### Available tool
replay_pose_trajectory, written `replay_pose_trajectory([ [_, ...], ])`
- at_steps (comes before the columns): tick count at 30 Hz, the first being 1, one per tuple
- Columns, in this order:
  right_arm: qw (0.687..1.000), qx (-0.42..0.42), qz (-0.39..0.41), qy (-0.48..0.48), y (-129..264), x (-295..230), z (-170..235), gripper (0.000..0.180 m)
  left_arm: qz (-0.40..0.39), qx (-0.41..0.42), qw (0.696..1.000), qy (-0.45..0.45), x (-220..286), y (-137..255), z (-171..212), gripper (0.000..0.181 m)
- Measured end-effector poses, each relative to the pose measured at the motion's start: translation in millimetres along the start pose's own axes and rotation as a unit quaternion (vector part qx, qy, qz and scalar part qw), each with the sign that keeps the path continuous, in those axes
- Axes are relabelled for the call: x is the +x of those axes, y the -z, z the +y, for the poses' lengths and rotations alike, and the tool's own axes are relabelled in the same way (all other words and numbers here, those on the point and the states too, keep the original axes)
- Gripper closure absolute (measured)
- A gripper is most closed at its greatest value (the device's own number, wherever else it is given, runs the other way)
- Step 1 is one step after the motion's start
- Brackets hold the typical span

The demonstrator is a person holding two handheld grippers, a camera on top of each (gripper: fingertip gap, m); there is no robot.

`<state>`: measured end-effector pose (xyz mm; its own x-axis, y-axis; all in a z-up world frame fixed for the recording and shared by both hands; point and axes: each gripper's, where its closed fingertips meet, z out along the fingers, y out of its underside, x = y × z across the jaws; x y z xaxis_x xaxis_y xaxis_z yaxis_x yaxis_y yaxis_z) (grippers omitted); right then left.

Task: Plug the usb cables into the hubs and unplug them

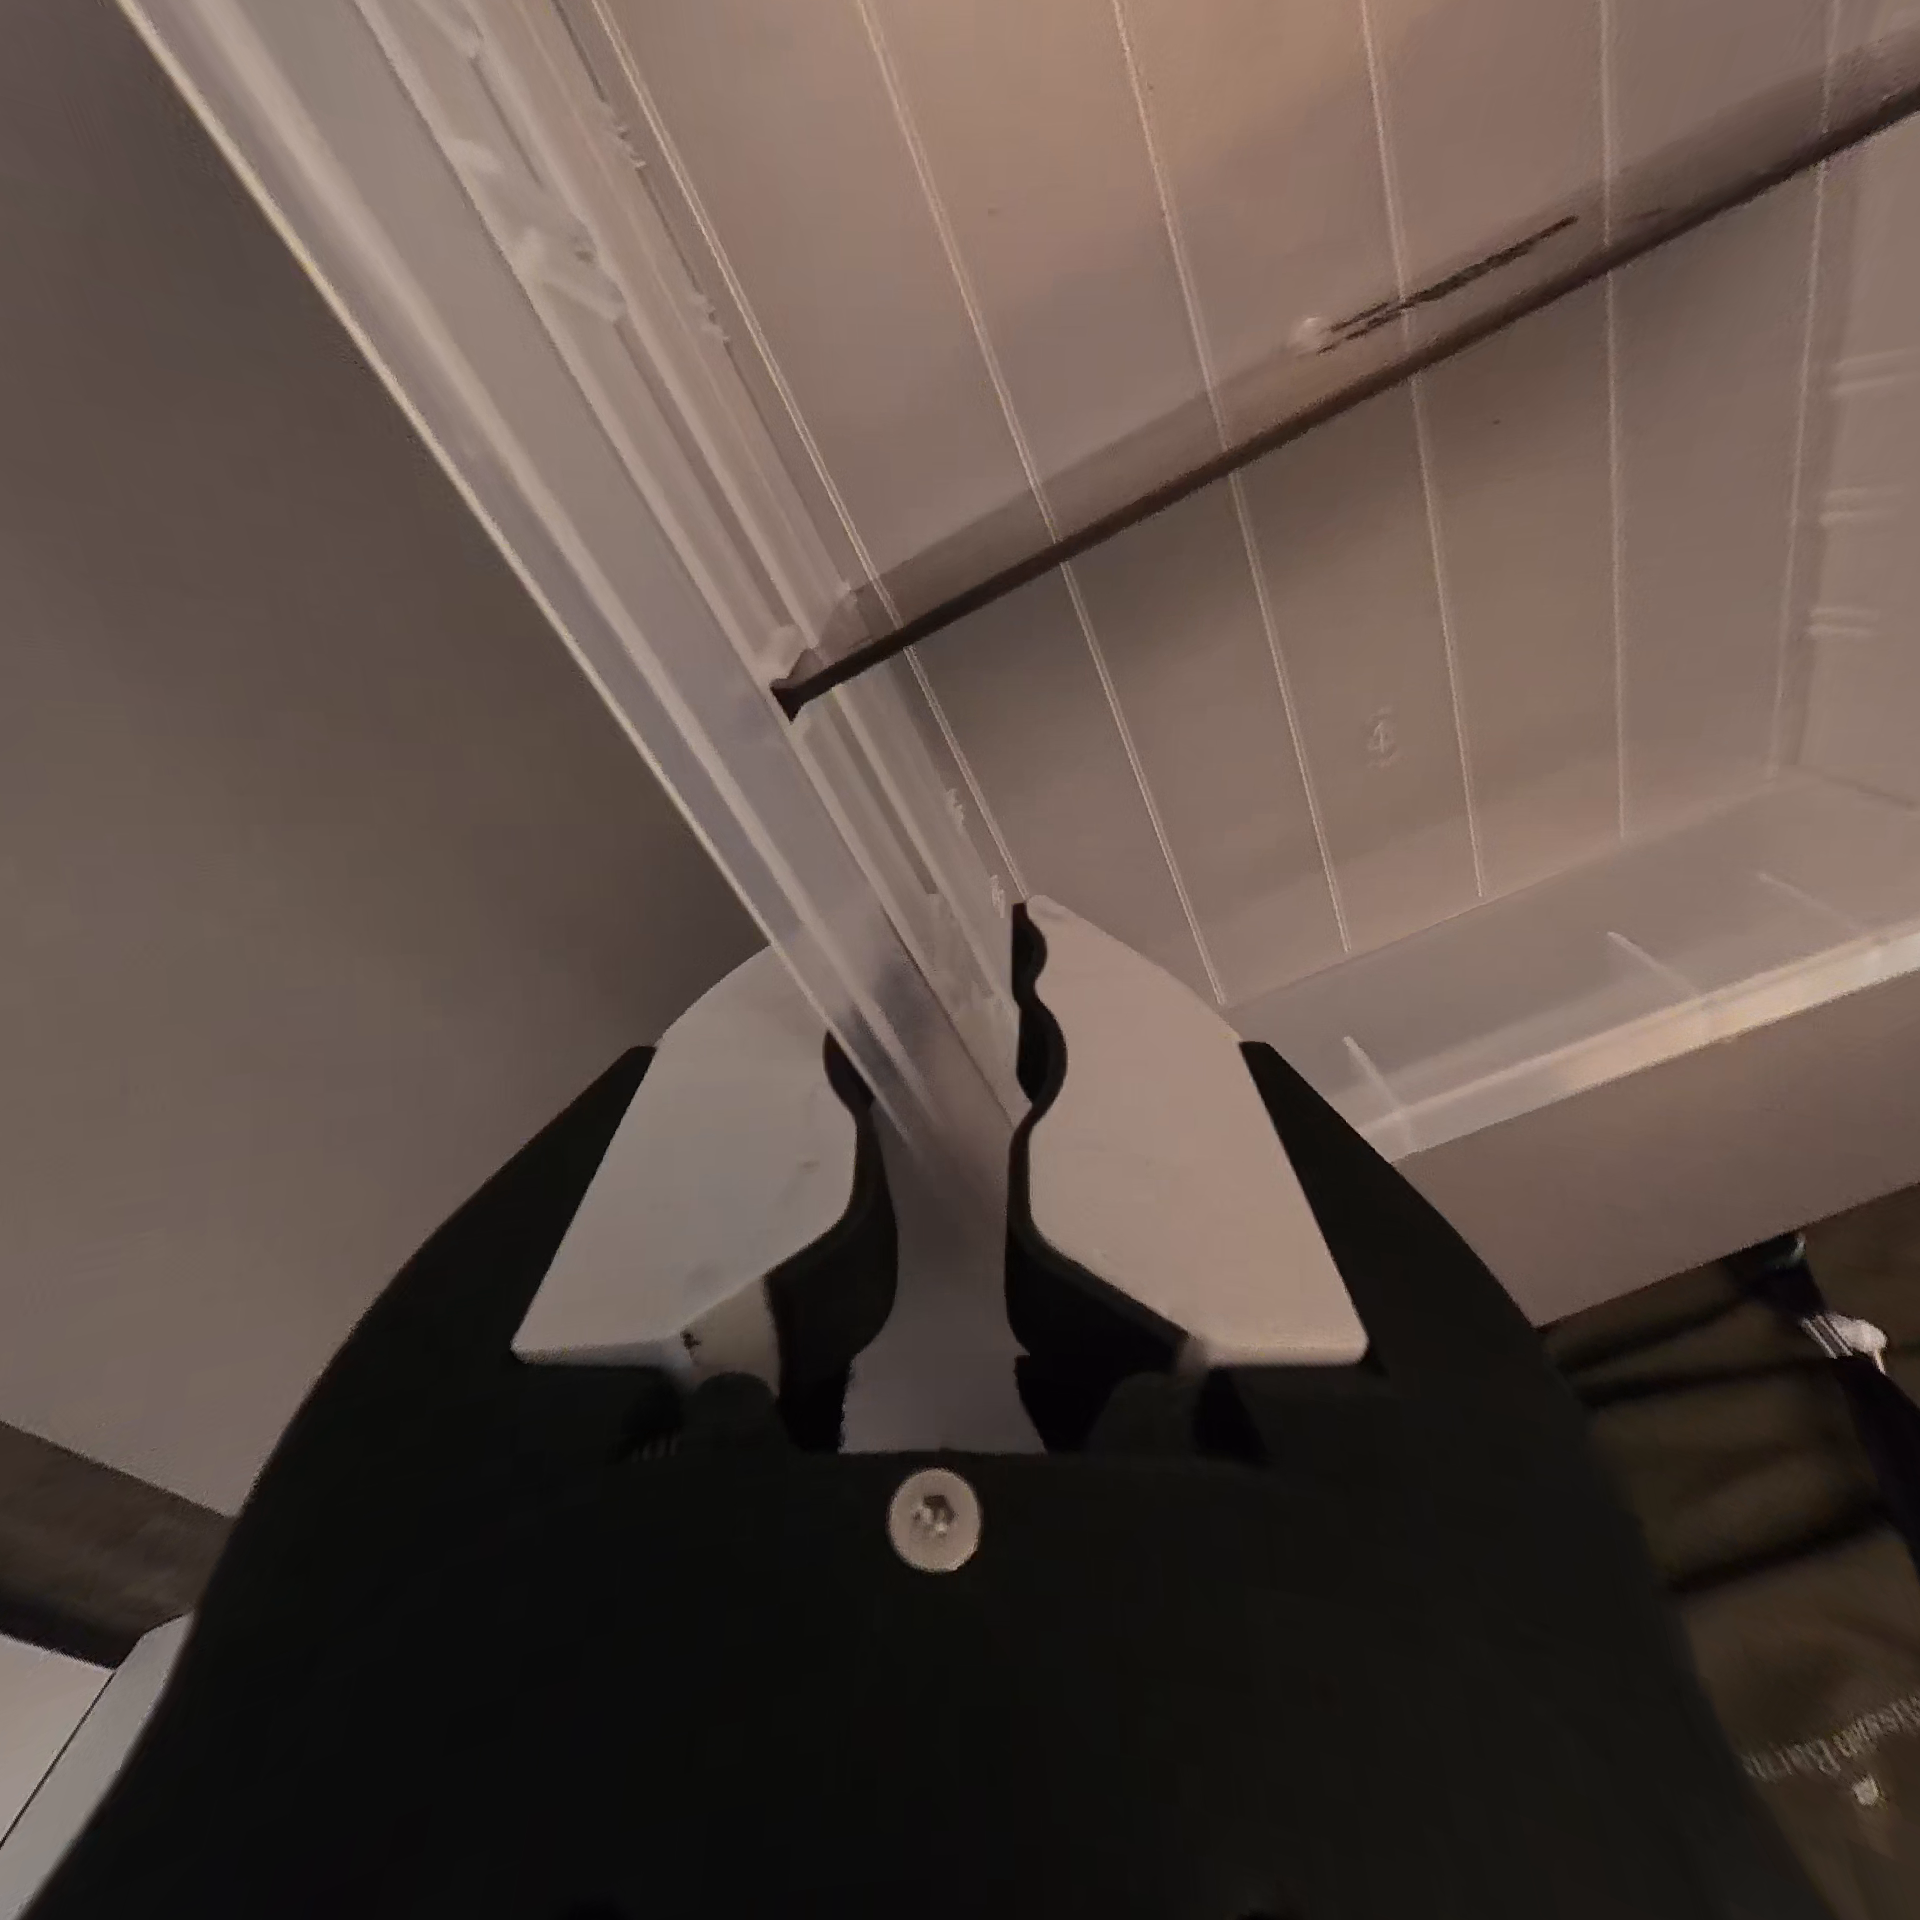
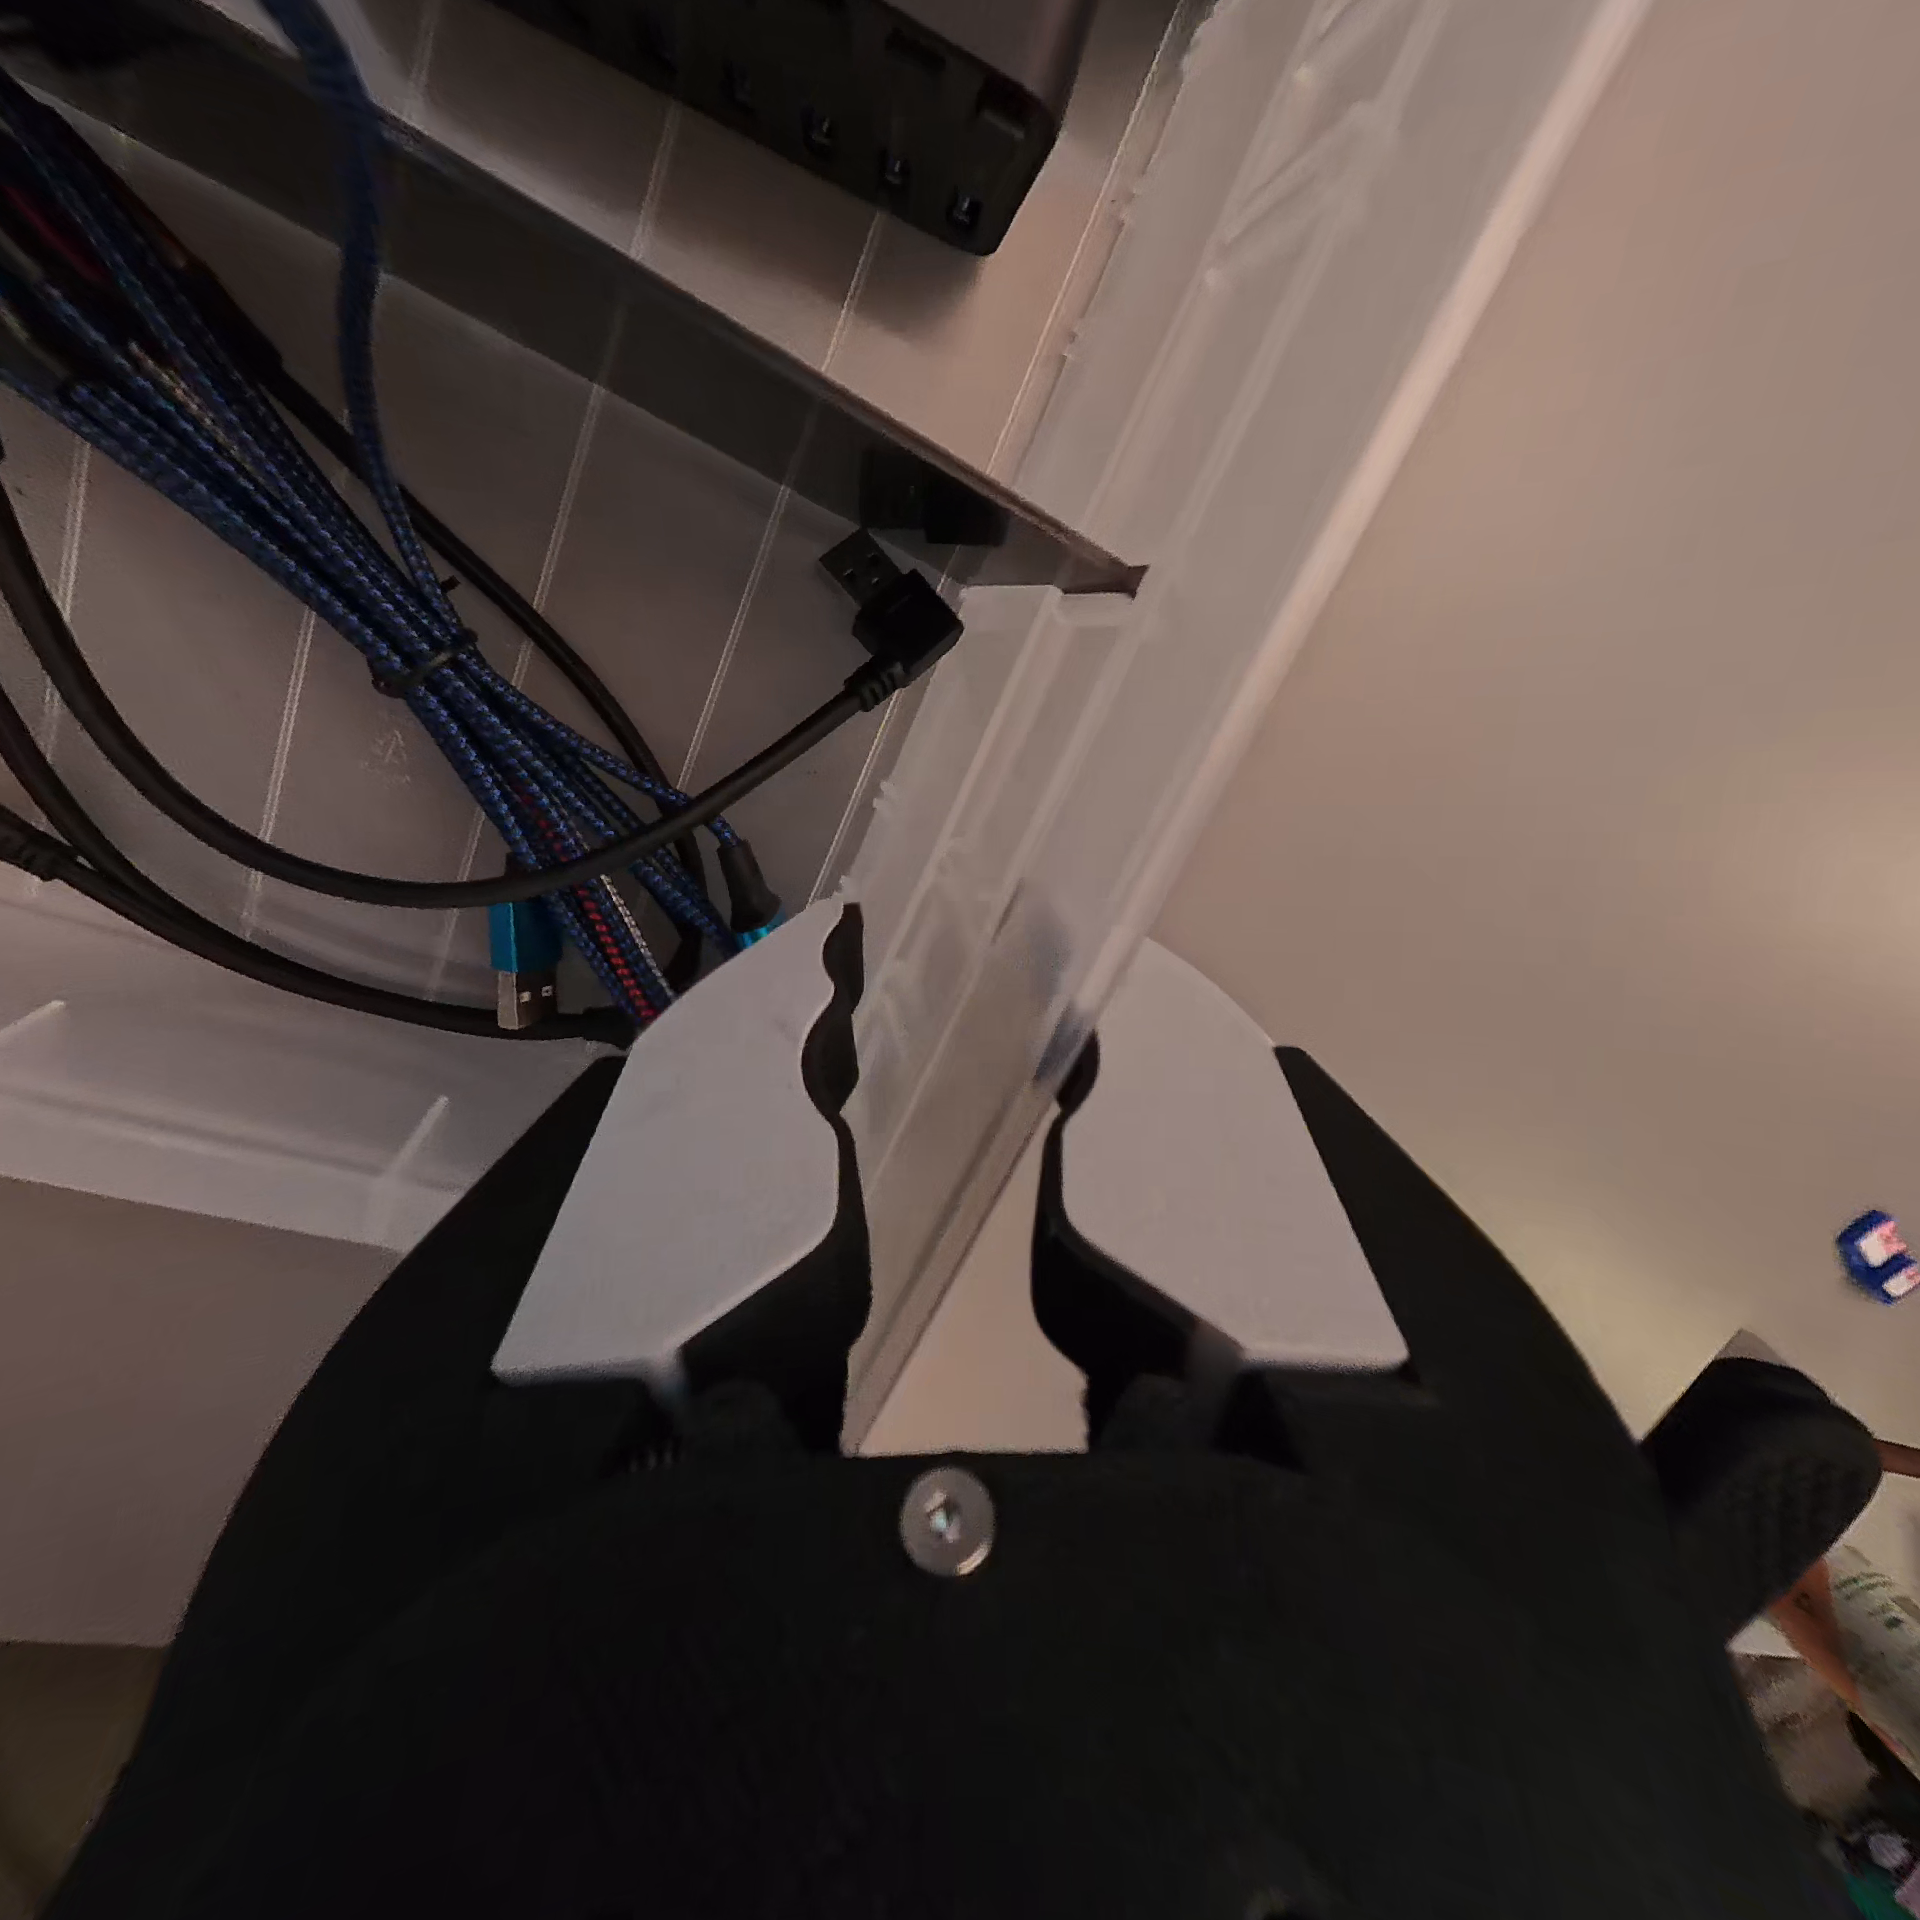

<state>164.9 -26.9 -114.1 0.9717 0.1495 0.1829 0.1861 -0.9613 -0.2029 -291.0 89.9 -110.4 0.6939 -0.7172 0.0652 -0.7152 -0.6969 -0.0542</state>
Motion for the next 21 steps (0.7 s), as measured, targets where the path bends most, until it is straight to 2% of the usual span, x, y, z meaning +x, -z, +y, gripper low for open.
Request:
replay_pose_trajectory([
  [2, 0.998, 0.042, 0.044, -0.002, 17.7, 8.4, -8.0, 0.139, 0.007, 0.022, 1.000, -0.010, 1.6, 8.4, -1.0, 0.158],
  [4, 0.987, 0.103, 0.121, -0.001, 55.3, 11.9, -19.7, 0.132, 0.014, 0.062, 0.998, -0.015, 2.8, 23.5, -3.7, 0.147],
  [6, 0.963, 0.219, 0.154, 0.036, 103.3, -21.1, -49.5, 0.129, 0.000, 0.103, 0.995, -0.015, -1.1, 42.1, -3.7, 0.145],
  [8, 0.929, 0.355, 0.031, 0.101, 138.2, -109.3, -83.6, 0.130, -0.017, 0.151, 0.988, -0.013, -5.0, 63.1, -4.4, 0.144],
  [9, 0.918, 0.378, -0.052, 0.110, 147.4, -152.2, -92.3, 0.128, -0.022, 0.171, 0.985, -0.012, -4.9, 72.9, -3.7, 0.146],
  [11, 0.925, 0.326, -0.171, 0.098, 142.5, -209.0, -101.4, 0.123, -0.046, 0.208, 0.977, -0.016, -7.1, 91.4, -1.9, 0.147],
  [13, 0.938, 0.257, -0.221, 0.073, 126.1, -240.0, -109.8, 0.137, -0.062, 0.233, 0.970, -0.024, -5.0, 105.8, 0.8, 0.147],
  [14, 0.944, 0.232, -0.224, 0.064, 115.7, -249.0, -112.5, 0.139, -0.068, 0.243, 0.967, -0.032, -2.9, 111.7, 1.9, 0.147],
  [16, 0.972, 0.159, -0.156, 0.076, 84.1, -242.0, -108.8, 0.127, -0.078, 0.263, 0.961, -0.047, 2.9, 121.7, 3.9, 0.147],
  [17, 0.979, 0.125, -0.145, 0.072, 72.4, -240.2, -105.3, 0.128, -0.083, 0.270, 0.958, -0.052, 5.1, 126.1, 4.7, 0.146],
  [21, 0.969, 0.088, -0.228, -0.028, 56.4, -265.8, -112.8, 0.140, -0.110, 0.297, 0.946, -0.063, 11.1, 141.5, 2.9, 0.145],
])
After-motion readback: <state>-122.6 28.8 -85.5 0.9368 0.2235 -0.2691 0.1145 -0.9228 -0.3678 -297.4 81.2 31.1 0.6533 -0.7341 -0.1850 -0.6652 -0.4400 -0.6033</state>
